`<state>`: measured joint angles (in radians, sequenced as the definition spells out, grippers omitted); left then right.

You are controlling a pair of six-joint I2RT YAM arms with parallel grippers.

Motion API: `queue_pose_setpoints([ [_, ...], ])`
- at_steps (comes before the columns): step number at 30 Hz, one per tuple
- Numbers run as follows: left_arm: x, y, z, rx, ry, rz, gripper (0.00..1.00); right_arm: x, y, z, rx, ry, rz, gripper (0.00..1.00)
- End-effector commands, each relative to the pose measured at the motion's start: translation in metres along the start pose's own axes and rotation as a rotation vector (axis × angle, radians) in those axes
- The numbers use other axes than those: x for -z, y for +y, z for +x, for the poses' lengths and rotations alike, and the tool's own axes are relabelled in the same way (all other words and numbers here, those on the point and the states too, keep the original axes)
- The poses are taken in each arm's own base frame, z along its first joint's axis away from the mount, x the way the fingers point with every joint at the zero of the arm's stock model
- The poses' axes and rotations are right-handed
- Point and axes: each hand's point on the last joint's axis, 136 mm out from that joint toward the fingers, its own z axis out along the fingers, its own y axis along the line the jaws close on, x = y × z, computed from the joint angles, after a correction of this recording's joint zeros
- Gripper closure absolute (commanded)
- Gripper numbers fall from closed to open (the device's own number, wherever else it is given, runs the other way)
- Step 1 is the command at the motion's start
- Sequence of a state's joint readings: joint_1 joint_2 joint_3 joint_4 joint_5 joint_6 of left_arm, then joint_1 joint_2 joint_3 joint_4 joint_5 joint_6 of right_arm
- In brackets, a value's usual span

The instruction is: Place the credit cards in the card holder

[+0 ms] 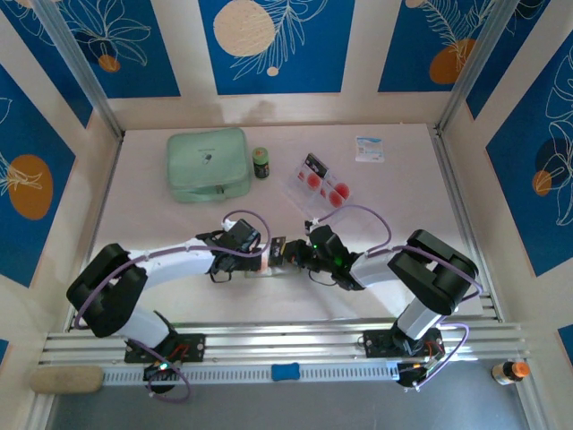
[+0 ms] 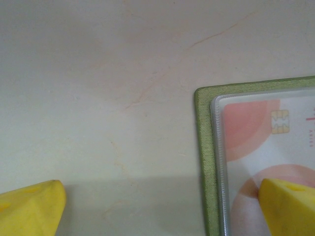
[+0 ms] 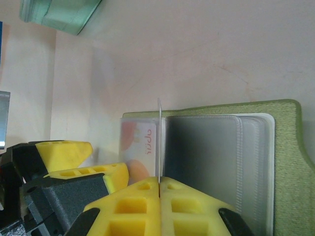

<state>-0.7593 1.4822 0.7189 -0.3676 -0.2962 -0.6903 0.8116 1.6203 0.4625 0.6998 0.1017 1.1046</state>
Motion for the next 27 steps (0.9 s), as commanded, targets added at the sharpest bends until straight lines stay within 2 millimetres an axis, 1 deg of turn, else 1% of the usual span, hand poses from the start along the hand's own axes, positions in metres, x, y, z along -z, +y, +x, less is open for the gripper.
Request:
queue_pose_setpoints([
  [1,-0.002,0.018,0.016,-0.009,0.045,-0.06,0.0,0.0,0.002,0.007,-0.007,0.022,-0.022,1.0],
  [13,-0.002,0.018,0.016,-0.011,0.043,-0.058,0.0,0.002,0.001,0.007,-0.023,0.014,-0.031,1.0],
  [27,-0.002,0.017,0.015,-0.008,0.041,-0.056,0.0,-0.003,-0.016,0.017,-0.036,0.038,0.011,1.0],
])
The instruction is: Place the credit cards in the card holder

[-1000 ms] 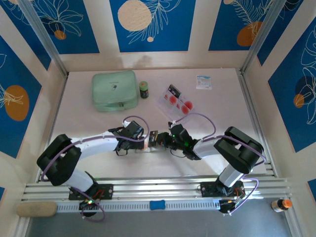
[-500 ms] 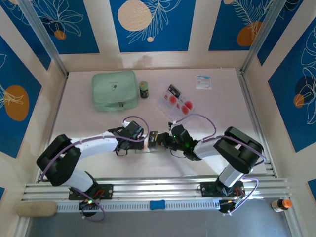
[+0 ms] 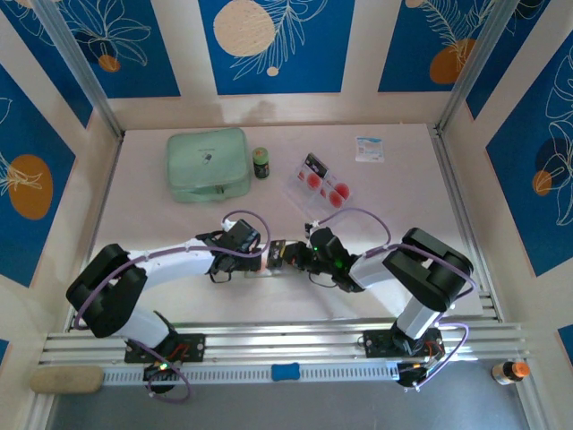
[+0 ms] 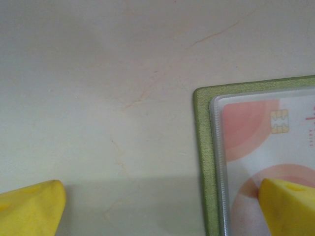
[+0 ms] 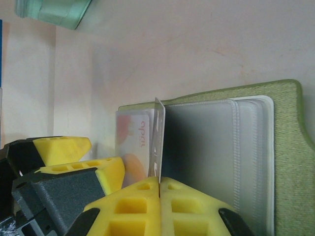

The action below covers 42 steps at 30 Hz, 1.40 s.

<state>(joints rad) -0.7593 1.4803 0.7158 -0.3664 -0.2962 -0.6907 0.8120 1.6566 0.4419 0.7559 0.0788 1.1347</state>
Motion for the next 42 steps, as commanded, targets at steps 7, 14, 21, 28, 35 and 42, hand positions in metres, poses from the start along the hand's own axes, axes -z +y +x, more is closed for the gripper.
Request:
queue_pose_setpoints([
  [7,-0.002,0.017,0.015,-0.008,0.041,-0.057,0.0,0.0,-0.015,0.013,-0.004,0.027,0.032,1.0],
  [14,-0.002,0.017,0.015,-0.008,0.039,-0.058,0.0,0.0,-0.017,0.022,0.004,0.063,0.039,1.0],
  [21,-0.002,0.017,0.015,-0.005,0.039,-0.057,0.0,0.0,-0.023,0.027,0.002,0.081,0.057,1.0],
  [28,-0.002,0.017,0.014,-0.005,0.039,-0.057,0.0,0.0,-0.027,0.031,0.002,0.098,0.071,1.0],
  [35,-0.002,0.017,0.014,-0.003,0.038,-0.059,0.0,0.002,-0.028,0.031,0.005,0.105,0.078,1.0],
  [42,-0.003,0.018,0.015,-0.005,0.038,-0.059,0.0,0.002,-0.029,0.032,0.005,0.118,0.085,1.0],
])
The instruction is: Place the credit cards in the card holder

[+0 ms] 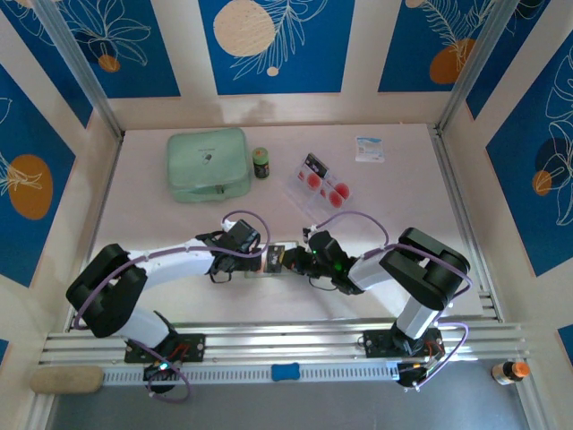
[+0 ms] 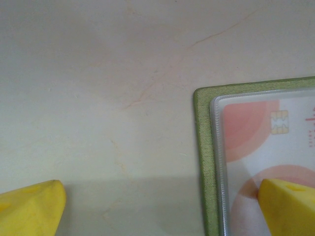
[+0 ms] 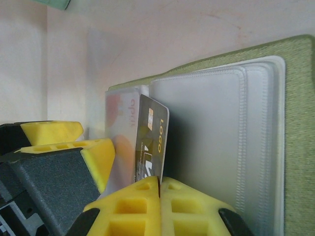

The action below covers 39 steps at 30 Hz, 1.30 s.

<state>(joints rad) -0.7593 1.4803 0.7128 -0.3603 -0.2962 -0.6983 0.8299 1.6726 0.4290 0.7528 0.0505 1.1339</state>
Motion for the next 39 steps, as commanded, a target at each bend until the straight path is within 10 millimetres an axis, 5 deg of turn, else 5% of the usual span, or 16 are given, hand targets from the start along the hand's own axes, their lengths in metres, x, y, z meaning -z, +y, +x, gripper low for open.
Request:
queue_pose_setpoints([
  [1,-0.002,0.018,0.015,-0.013,0.04,-0.06,0.0,0.002,-0.023,0.017,-0.001,0.068,0.074,1.0],
  [36,-0.003,0.014,0.012,-0.006,0.034,-0.046,0.0,-0.025,-0.014,0.02,-0.011,0.271,0.071,1.0],
  [39,0.0,0.011,0.007,0.0,0.022,-0.036,0.0,-0.025,-0.007,0.02,0.014,0.312,0.061,0.76],
])
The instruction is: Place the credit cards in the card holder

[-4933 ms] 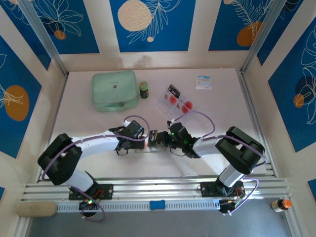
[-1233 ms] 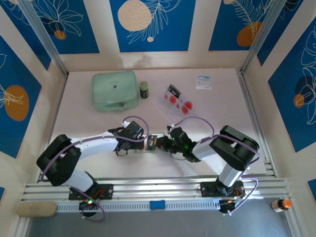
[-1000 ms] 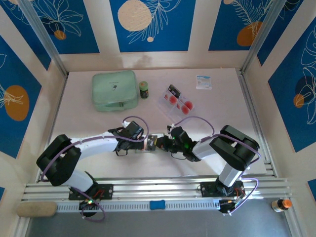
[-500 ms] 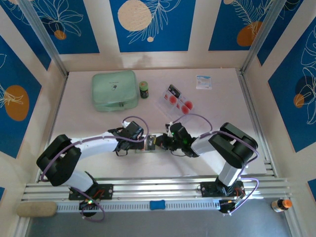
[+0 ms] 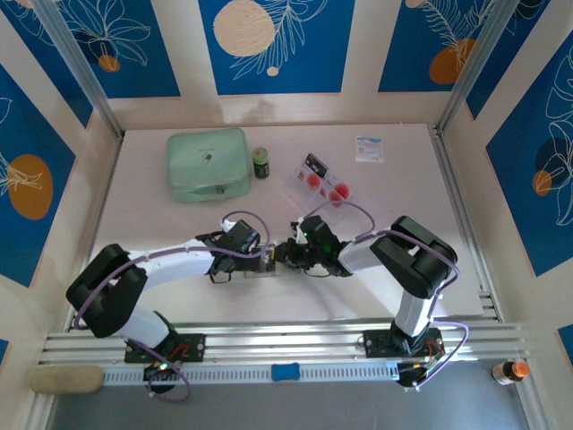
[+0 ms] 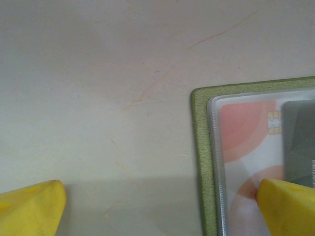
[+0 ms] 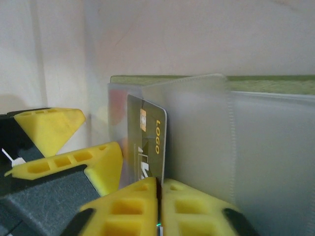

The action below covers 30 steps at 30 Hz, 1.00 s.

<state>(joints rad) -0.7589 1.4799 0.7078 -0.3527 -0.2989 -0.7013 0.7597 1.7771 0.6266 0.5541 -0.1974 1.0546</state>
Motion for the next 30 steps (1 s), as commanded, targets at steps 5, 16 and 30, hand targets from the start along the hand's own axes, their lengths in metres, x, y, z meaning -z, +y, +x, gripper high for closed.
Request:
queue_pose_setpoints([
  [5,0.015,0.003,-0.009,0.009,-0.019,0.001,0.0,0.017,-0.007,0.01,0.076,0.115,0.11,0.61],
  [16,0.029,0.028,-0.016,0.107,-0.045,-0.028,0.0,0.04,0.009,-0.011,0.159,0.113,0.175,0.73],
  [30,0.002,0.051,0.009,0.11,0.064,-0.126,0.0,0.011,0.011,-0.01,0.206,0.168,0.241,0.91],
])
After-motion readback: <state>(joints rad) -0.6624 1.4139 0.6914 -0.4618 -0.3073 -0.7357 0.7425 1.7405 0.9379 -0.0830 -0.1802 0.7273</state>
